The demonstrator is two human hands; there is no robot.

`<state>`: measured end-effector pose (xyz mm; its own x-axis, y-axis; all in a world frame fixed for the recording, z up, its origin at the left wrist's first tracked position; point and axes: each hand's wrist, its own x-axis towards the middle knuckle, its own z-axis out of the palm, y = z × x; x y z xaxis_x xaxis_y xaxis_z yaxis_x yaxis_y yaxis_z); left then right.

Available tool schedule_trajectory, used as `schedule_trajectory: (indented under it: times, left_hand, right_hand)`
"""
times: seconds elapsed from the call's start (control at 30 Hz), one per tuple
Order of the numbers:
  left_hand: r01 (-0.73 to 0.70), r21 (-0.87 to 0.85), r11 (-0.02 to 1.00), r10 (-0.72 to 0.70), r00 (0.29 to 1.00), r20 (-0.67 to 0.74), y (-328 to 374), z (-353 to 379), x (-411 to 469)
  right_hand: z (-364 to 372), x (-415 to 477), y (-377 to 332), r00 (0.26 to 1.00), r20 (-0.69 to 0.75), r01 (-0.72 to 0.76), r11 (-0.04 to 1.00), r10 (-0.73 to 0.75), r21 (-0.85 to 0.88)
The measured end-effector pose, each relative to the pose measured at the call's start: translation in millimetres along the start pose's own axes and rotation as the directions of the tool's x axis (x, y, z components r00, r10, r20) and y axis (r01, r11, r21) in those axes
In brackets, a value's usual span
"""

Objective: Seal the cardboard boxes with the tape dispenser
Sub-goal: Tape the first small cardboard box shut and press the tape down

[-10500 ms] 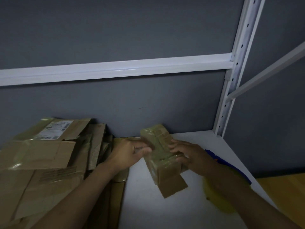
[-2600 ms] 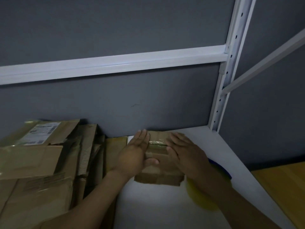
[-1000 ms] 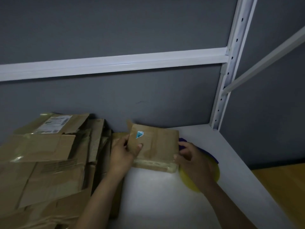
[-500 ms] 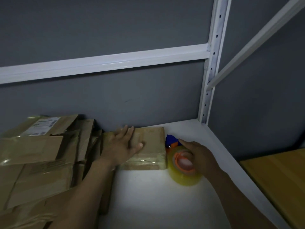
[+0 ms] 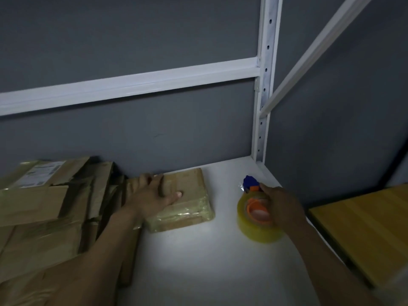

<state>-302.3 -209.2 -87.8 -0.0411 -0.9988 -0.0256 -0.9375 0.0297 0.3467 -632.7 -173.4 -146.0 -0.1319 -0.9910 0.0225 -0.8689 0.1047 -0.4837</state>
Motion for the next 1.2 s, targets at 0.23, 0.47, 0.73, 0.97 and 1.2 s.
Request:
schedule_trajectory:
  times: [0.23,0.47,0.73,0.97,1.2]
  left_hand:
    - [-0.224,-0.135,0.965,0.192,0.957,-0.218,0,9,-4]
    - [-0.49,0.113,0.864,0.474,0.717,-0.511,-16,21,-24]
    - [-0.138,0.243,0.96,0.222,0.905,-0.363,-28,13,-28]
    - [-0.427,0.157,0.891,0.452,0.788,-0.418,-40,-3,-23]
    - [-0.46,0.102,0.882,0.45,0.756,-0.476,-49,-10,-25]
  right_hand:
    - [3,-6,-78,0.984,-0.009,0.171,0.94,-0.176,0.295]
    - [1,-2,-128,0.989,-0.102,0.147,0.781,-0.106,0.607]
    - [22,11,-133,0.96,-0.056,0.278,0.904,-0.275,0.326]
    - [-4,24,-165,0.901,0.004,0.434,0.901,-0.434,-0.001]
    - [-11,42,-176,0.843,0.3,0.444,0.892,-0.448,0.083]
